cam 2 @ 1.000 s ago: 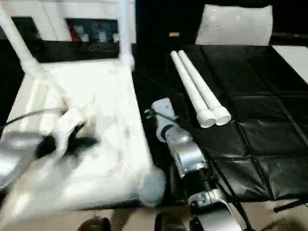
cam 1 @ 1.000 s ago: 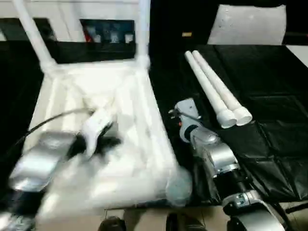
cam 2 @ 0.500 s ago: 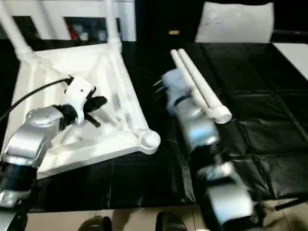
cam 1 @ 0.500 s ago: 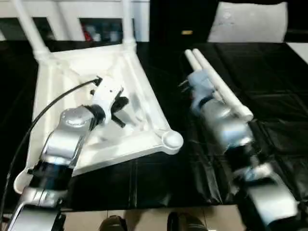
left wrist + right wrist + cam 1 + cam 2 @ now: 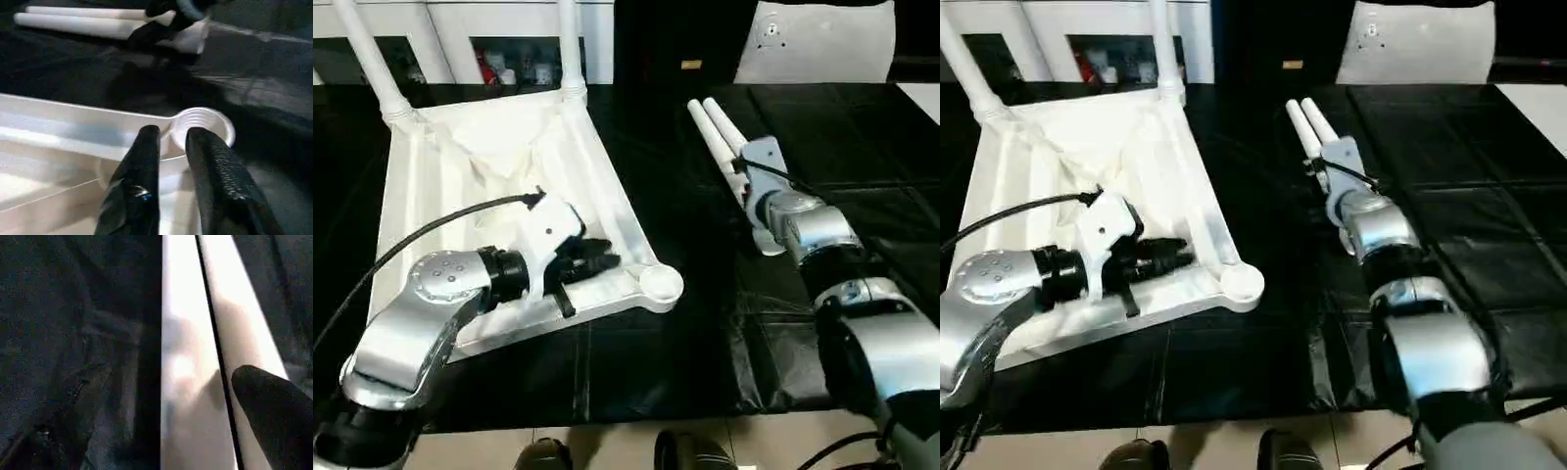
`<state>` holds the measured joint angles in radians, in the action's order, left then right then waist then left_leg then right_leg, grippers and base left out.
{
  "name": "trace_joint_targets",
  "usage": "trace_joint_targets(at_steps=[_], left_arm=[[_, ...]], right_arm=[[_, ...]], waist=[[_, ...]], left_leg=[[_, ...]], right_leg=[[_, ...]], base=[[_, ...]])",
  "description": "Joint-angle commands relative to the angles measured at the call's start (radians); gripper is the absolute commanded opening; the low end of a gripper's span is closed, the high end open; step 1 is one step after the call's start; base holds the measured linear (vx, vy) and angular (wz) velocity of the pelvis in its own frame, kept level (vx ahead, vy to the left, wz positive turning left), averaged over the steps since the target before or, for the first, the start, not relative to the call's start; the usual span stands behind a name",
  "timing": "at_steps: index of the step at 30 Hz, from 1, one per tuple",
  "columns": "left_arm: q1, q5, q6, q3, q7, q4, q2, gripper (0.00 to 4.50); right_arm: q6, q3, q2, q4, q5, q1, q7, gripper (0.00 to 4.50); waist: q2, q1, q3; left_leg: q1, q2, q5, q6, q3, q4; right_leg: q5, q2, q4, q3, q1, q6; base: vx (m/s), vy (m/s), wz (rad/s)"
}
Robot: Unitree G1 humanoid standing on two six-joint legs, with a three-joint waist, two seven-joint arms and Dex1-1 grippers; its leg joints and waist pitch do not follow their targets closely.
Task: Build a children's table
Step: Rotate table base, then pick table leg
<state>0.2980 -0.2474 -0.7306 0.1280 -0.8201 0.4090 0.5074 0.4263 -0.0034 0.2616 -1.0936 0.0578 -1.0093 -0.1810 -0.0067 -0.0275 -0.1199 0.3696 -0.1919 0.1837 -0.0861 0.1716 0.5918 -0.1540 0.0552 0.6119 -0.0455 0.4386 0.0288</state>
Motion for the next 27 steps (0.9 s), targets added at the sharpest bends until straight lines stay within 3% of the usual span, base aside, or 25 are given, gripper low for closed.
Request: trace_joint_targets(at_steps=[1, 7, 8, 13, 16, 23, 24, 27], left_arm=[[-0.006, -0.014, -0.018, 0.010, -0.002, 0.031, 0.014, 1.39], [-0.002, -0.012, -0.037, 0.017, 0.018, 0.055, 0.033, 1.80], [-0.001, -0.015, -0.042, 0.017, 0.018, 0.059, 0.033, 2.00], [0.003, -0.037, -0.061, 0.021, 0.004, 0.080, 0.041, 2.01], [0.004, -0.061, -0.073, 0.021, 0.001, 0.090, 0.043, 2.37], [0.006, -0.060, -0.081, 0.027, 0.009, 0.095, 0.046, 2.40], [0.005, -0.062, -0.080, 0.029, 0.011, 0.095, 0.048, 2.40], [0.006, -0.065, -0.082, 0.028, 0.013, 0.095, 0.050, 2.40]], right_arm=[[0.001, -0.009, 0.006, -0.035, 0.003, -0.024, -0.019, 4.50], [0.045, -0.045, 0.013, -0.140, -0.036, -0.084, -0.075, 4.50], [0.054, -0.049, 0.015, -0.147, -0.039, -0.090, -0.083, 4.22], [0.093, -0.081, 0.031, -0.191, -0.069, -0.121, -0.144, 4.10], [0.101, -0.074, 0.039, -0.212, -0.058, -0.123, -0.168, 3.72], [0.102, -0.074, 0.044, -0.231, -0.046, -0.114, -0.170, 3.18], [0.102, -0.077, 0.045, -0.236, -0.049, -0.111, -0.167, 3.07], [0.103, -0.079, 0.047, -0.239, -0.050, -0.109, -0.167, 2.86]], waist=[[0.009, 0.002, 0.072], [0.009, 0.000, 0.074], [0.009, 0.000, 0.074], [0.010, -0.003, 0.072], [0.010, -0.003, 0.072], [0.009, -0.004, 0.072], [0.004, -0.003, 0.076], [0.007, -0.005, 0.078]], left_leg=[[-0.005, -0.016, 0.205, 0.012, 0.002, -0.057], [-0.004, -0.018, 0.192, 0.025, 0.002, -0.057], [-0.003, -0.017, 0.189, 0.027, 0.002, -0.057], [-0.004, -0.018, 0.202, 0.027, 0.002, -0.057], [-0.003, -0.019, 0.207, 0.024, 0.002, -0.057], [-0.003, -0.019, 0.203, 0.023, 0.002, -0.056], [-0.003, -0.019, 0.201, 0.024, 0.003, -0.055], [-0.004, -0.019, 0.196, 0.023, 0.002, -0.054]], right_leg=[[-0.247, 0.054, -0.065, 0.040, -0.065, 0.217], [-0.200, 0.053, -0.059, 0.039, -0.067, 0.242], [-0.197, 0.053, -0.058, 0.039, -0.067, 0.244], [-0.223, 0.055, -0.061, 0.038, -0.067, 0.247], [-0.238, 0.056, -0.063, 0.038, -0.067, 0.248], [-0.252, 0.056, -0.064, 0.037, -0.066, 0.244], [-0.252, 0.055, -0.064, 0.037, -0.068, 0.244], [-0.247, 0.057, -0.062, 0.037, -0.068, 0.244]], base=[[0.000, 0.000, 0.00], [0.000, 0.000, 0.00], [0.000, 0.000, 0.00], [0.000, 0.000, 0.00], [0.000, 0.000, 0.00], [0.000, 0.000, 0.00], [0.000, 0.000, 0.00], [0.000, 0.000, 0.00]])
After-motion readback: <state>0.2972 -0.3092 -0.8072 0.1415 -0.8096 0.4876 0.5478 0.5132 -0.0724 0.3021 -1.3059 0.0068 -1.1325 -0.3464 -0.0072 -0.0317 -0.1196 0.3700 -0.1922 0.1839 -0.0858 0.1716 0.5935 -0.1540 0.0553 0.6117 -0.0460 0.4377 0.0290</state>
